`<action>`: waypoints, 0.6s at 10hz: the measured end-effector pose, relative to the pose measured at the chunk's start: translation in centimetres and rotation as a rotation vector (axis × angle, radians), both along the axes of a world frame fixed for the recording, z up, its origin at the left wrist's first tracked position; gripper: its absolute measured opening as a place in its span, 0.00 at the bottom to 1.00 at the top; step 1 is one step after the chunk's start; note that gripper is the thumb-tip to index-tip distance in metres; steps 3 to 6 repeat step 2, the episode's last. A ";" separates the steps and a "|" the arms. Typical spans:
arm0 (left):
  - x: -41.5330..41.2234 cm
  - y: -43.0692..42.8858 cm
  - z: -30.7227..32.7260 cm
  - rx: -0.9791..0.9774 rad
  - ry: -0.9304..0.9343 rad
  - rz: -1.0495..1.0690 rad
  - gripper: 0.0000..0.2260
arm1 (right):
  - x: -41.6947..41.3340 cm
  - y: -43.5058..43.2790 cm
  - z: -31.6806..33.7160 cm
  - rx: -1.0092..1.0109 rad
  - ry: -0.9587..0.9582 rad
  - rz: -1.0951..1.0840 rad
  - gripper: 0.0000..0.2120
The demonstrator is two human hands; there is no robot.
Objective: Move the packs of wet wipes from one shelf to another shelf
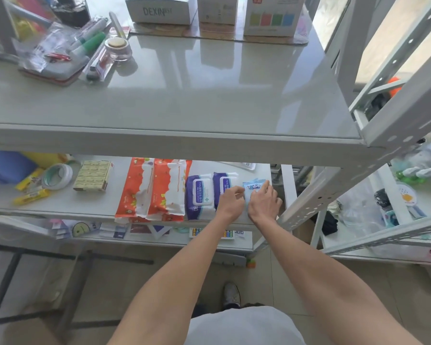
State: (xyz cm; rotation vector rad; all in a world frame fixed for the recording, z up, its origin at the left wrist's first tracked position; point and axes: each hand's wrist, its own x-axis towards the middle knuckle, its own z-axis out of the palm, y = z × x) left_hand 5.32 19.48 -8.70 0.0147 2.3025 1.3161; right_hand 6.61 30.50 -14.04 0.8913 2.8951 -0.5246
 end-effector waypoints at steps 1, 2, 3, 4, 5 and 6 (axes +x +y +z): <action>0.4 -2.4 -0.8 -0.023 0.021 -0.003 0.13 | 0.2 -0.4 0.2 0.001 0.080 0.045 0.29; 0.3 -4.8 -0.9 -0.047 0.022 -0.013 0.10 | 0.7 -1.3 1.1 -0.035 0.144 0.091 0.29; 0.3 -4.8 -0.9 -0.047 0.022 -0.013 0.10 | 0.7 -1.3 1.1 -0.035 0.144 0.091 0.29; 0.3 -4.8 -0.9 -0.047 0.022 -0.013 0.10 | 0.7 -1.3 1.1 -0.035 0.144 0.091 0.29; 0.3 -4.8 -0.9 -0.047 0.022 -0.013 0.10 | 0.7 -1.3 1.1 -0.035 0.144 0.091 0.29; 0.3 -4.8 -0.9 -0.047 0.022 -0.013 0.10 | 0.7 -1.3 1.1 -0.035 0.144 0.091 0.29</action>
